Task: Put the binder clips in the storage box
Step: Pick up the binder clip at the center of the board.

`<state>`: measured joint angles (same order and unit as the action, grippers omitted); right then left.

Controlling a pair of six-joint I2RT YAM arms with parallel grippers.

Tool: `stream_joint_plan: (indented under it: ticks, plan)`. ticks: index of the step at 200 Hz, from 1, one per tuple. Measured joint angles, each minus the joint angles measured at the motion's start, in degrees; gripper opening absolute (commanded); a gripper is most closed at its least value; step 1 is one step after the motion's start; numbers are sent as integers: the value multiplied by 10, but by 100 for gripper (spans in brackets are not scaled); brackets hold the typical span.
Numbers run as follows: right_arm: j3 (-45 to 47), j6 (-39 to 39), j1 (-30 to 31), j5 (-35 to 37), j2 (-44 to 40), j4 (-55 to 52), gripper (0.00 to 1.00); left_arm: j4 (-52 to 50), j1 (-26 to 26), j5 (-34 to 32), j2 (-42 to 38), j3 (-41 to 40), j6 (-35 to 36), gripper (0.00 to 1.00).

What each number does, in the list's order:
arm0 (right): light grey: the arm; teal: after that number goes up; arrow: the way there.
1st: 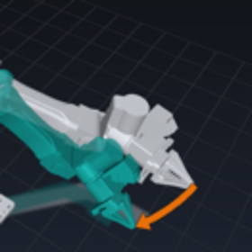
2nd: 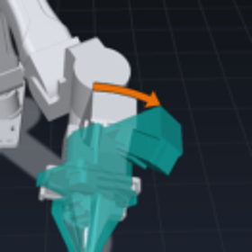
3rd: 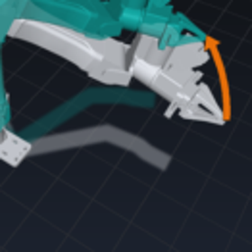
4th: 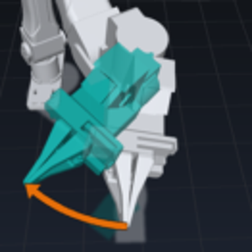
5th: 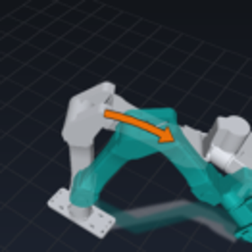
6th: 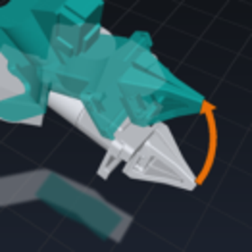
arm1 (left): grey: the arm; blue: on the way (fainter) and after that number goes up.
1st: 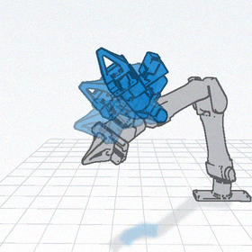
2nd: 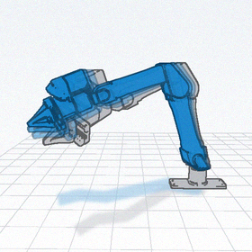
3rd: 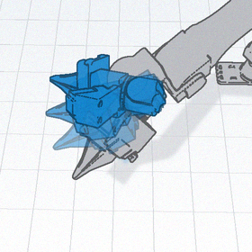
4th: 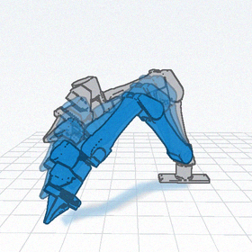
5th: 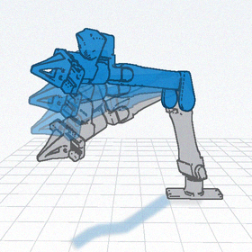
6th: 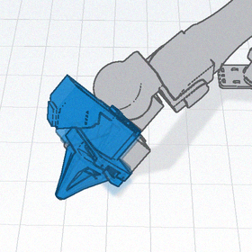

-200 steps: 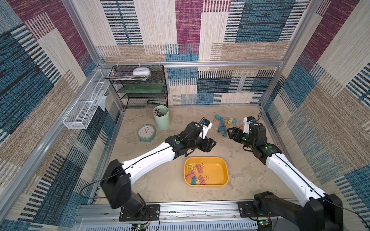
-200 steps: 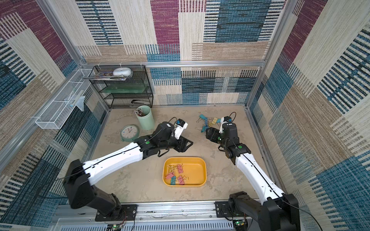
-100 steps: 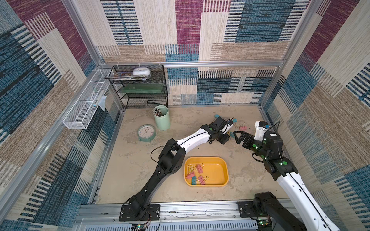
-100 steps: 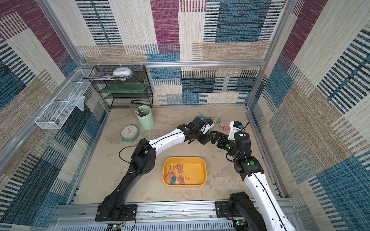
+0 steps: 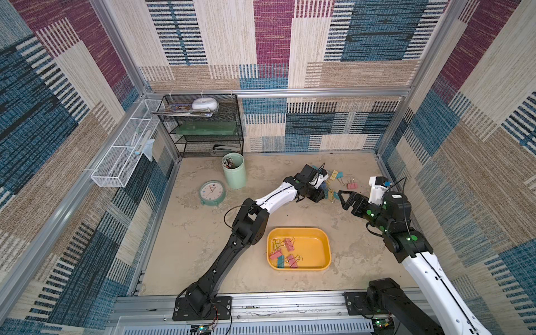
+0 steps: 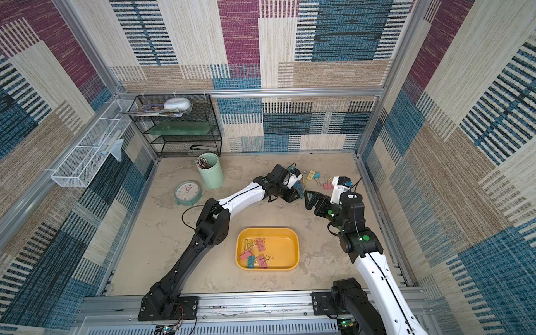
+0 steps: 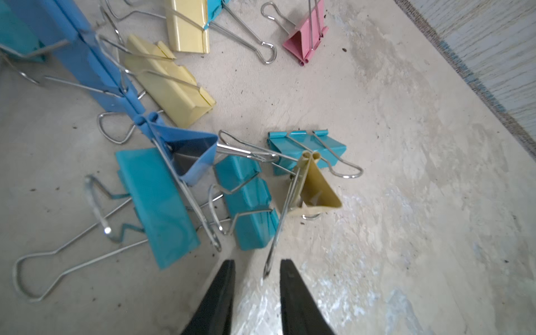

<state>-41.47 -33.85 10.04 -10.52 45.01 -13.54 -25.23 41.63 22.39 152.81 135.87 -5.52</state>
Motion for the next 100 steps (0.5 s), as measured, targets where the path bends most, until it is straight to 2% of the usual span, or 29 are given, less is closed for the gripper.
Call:
stream_joint_plan:
  ticks: [10, 45, 100]
  plan:
    - [0, 0, 0, 0, 2, 0, 100, 1, -1, 4, 1, 4, -4, 23]
    - [-6, 0, 0, 0, 6, 1, 100, 12, -8, 26, 6, 10, -25, 0]
    - [-8, -1, 0, 0, 0, 1, 100, 14, -9, 48, 0, -5, -43, 0]
